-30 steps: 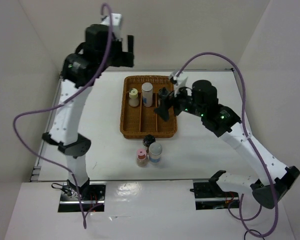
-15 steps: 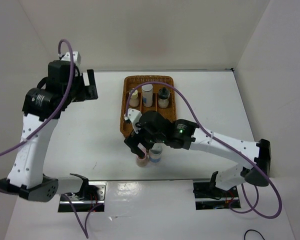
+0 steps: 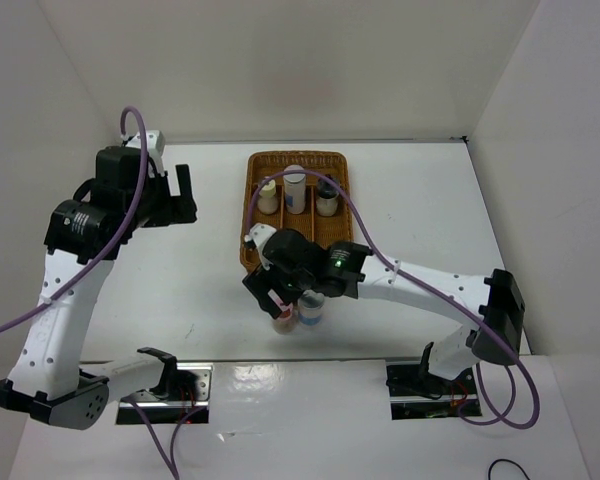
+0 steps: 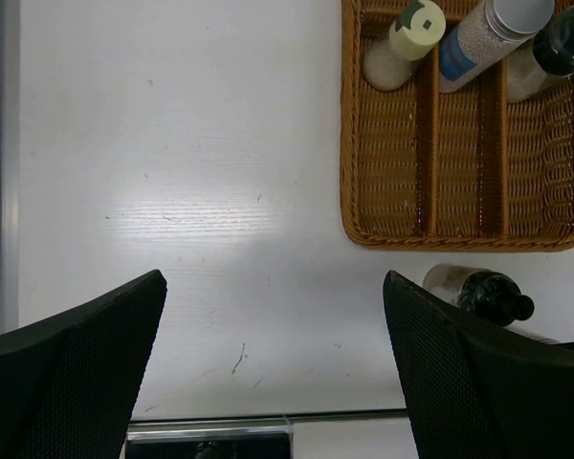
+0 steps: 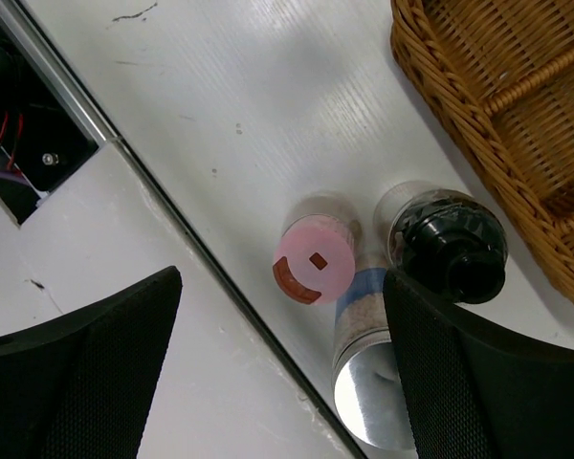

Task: Organize the condiment bottles

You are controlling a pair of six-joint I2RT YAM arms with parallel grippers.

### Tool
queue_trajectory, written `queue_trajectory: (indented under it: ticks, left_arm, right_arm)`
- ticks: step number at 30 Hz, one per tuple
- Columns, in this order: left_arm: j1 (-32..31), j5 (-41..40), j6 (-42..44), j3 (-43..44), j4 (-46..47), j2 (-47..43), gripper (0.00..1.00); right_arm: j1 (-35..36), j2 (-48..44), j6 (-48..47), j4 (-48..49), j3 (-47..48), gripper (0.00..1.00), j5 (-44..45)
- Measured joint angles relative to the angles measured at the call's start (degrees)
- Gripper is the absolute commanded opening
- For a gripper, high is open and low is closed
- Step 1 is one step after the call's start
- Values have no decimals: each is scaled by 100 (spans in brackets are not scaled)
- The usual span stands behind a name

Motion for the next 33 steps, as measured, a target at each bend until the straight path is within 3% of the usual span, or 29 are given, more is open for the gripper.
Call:
queue_trajectory:
  ticks: [33]
  left_arm:
    - [9,291,2,-455,168,-83,100]
  right_arm:
    - [11,713,332,472,-664,82,-157]
